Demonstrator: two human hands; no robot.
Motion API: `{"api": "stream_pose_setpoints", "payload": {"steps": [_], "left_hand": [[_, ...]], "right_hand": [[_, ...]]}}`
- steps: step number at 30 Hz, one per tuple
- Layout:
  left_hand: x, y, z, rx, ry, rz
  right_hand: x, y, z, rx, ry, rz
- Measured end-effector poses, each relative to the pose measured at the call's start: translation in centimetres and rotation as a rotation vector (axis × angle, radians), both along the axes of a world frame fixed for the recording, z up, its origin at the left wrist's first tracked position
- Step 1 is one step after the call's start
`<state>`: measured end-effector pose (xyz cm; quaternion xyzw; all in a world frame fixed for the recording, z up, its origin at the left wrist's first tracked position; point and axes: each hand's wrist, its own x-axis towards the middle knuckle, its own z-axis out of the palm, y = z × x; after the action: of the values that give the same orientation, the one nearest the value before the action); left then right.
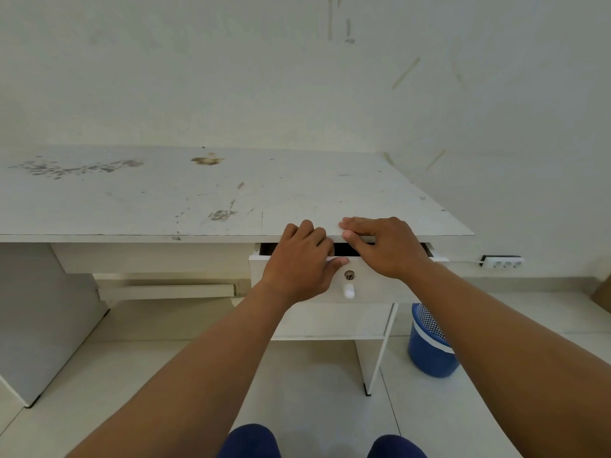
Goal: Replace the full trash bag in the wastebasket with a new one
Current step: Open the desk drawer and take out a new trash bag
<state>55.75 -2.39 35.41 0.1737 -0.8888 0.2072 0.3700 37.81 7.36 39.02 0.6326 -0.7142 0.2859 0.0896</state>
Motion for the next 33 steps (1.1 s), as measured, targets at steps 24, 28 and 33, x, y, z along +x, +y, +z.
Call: {"api": "stream_pose_setpoints", "payload": {"steps": [24, 28, 33], "left_hand": [[-1.7, -4.7, 5.4, 0.898, -0.016, 0.139], [-1.4, -4.1, 4.9, 0.778, -0.076, 0.123], [-1.4, -2.9, 4.1, 0.554, -0.133, 0.123]], "right_hand": [[0.7, 2.9, -2.9, -0.107, 0.341, -0.029], [1.1, 3.3, -3.6, -0.172, 0.347, -0.005], [1.4, 3.8, -3.9, -0.141, 0.347, -0.003]]}}
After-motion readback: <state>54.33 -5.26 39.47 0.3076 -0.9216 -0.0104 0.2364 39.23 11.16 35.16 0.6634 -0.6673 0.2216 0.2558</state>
